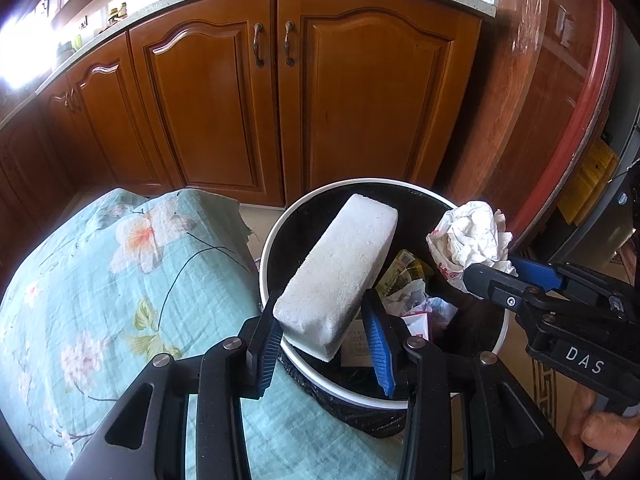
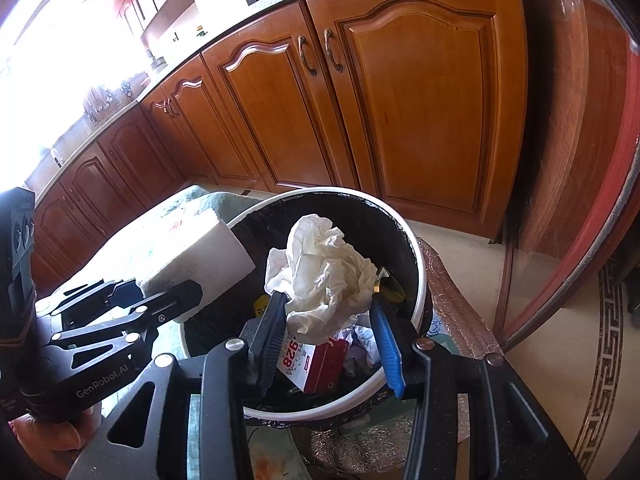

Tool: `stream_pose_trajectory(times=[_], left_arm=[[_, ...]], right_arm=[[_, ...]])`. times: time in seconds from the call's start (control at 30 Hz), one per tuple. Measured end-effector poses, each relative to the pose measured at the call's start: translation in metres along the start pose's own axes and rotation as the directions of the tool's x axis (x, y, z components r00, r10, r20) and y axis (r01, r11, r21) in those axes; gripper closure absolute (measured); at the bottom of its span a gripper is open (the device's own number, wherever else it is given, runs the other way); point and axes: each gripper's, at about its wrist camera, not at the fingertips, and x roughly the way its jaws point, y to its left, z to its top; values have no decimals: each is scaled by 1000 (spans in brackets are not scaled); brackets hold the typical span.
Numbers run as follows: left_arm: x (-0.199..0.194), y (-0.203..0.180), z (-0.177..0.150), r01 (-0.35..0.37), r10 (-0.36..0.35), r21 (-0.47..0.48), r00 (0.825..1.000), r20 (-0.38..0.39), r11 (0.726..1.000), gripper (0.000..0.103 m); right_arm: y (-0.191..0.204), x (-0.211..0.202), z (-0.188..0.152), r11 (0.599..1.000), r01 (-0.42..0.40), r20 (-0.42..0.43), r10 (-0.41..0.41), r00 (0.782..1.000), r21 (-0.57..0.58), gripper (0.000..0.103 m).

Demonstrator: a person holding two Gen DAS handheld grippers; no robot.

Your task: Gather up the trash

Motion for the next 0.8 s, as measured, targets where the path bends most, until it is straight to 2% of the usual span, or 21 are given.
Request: stream_pose_trajectory(times=[0.43,0.53,0.6,0.67,0.73,0.8], left_arm=[[2,0,5,10,-10,0,1000,-10,1000,64],[1,-1,7,13,-13,12,1000,-19,1000,55],[-2,-1,7,1,0,15,1000,-13,1000,39],[-7,1,5,-4,3,19,1000,2,1000,36],[-15,5,1,-12,11,15,1000,15,1000,36],[-24,11,-6,-23,23,-2,999,32,1000,29]], right_arm=[[4,9,11,999,25,-44,-26,999,-34,56],[5,11,13,999,20,-60,-22,998,-39,50],[5,9,15,999,17,-57,-19,998,-40,47],[5,4,14,999,15,-44,-17,999,-35,36],[5,-2,13,999,18,-24,-19,1000,-30,35],[6,-9,10,1000,15,-9,-15,1000,-18,32]])
